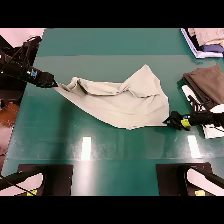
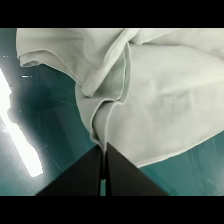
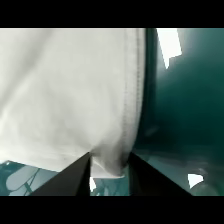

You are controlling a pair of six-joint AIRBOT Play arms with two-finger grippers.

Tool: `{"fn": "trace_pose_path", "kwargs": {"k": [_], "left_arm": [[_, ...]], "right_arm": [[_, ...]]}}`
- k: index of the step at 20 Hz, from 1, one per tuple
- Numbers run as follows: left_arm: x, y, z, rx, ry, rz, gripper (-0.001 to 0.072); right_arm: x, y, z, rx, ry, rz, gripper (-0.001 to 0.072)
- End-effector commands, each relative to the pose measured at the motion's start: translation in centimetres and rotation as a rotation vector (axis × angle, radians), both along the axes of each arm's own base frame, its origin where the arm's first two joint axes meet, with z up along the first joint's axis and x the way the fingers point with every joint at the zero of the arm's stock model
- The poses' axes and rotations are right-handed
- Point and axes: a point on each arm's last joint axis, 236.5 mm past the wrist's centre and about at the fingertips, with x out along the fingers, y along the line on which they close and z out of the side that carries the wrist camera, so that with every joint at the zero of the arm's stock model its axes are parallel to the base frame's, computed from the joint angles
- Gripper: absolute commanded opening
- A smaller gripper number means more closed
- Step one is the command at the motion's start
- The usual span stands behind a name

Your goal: Fold the shirts.

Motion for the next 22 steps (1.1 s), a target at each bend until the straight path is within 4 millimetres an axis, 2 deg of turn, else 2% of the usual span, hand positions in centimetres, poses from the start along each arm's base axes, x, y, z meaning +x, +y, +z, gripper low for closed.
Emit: {"fn": "trace_pose_path", "kwargs": {"k": [1,2,4,5,6,7,8,10,11,13,14,16,17,18,20,22], "left_arm": [[-0.4,0.0,-0.1,0.001,0.016,-0.005,0.0027],[-0.4,0.0,-0.1,0.001,0.016,-0.004,0.0027],[0.4,0.1,0.6,-0.015,-0.012,0.053,0.0027],[1.2,0.3,1.7,-0.019,-0.07,0.077,0.0027],[2.4,0.5,3.7,-0.039,-0.148,0.131,0.0027],[3.4,0.7,6.3,-0.066,-0.228,0.183,0.0027],[4.0,0.9,9.9,-0.093,-0.33,0.221,0.0027],[4.2,1.2,18.2,-0.135,-0.552,0.257,0.0027],[3.6,1.3,22.5,-0.15,-0.663,0.261,0.0027],[0.7,1.4,30.9,-0.179,-0.873,0.26,0.0027],[-1.3,1.4,34.5,-0.188,-0.964,0.254,0.0027],[-5.8,1.4,40.5,-0.205,-1.121,0.24,0.0027],[-7.6,1.3,42.7,-0.208,-1.18,0.231,0.0027],[-9.9,1.2,44.9,-0.213,-1.244,0.222,0.0027],[-14.3,1.2,48.2,-0.233,-1.361,0.218,0.0027],[-18.2,1.3,50.4,-0.253,-1.455,0.223,0.0027]], "right_arm": [[-0.8,0.7,-0.2,0.031,0.028,0.036,0.0122],[-0.7,0.6,0.1,0.027,0.016,0.036,0.0012],[0.0,0.4,1.6,0.005,-0.047,0.037,0.0015],[1.1,0.1,3.4,-0.016,-0.113,0.038,0.0014],[2.6,-0.4,5.9,-0.046,-0.201,0.037,0.0014],[4.2,-1.0,8.9,-0.079,-0.294,0.026,0.0014],[5.9,-1.6,12.5,-0.113,-0.394,0.006,0.0014],[8.9,-2.8,21.8,-0.192,-0.64,-0.03,0.0013],[9.8,-3.1,26.5,-0.228,-0.758,-0.044,0.0014],[9.9,-3.3,36.3,-0.298,-0.988,-0.055,0.0013],[9.1,-3.2,41.2,-0.334,-1.102,-0.058,0.0014],[6.7,-2.5,49.5,-0.397,-1.296,-0.059,0.0014],[5.2,-2.1,53.0,-0.428,-1.382,-0.059,0.0013],[3.4,-1.5,56.5,-0.455,-1.469,-0.058,0.0013],[-0.2,-0.3,61.5,-0.5,-1.61,-0.057,0.0013],[-3.3,-0.1,64.9,-0.561,-1.7,-0.086,0.0013]]}}
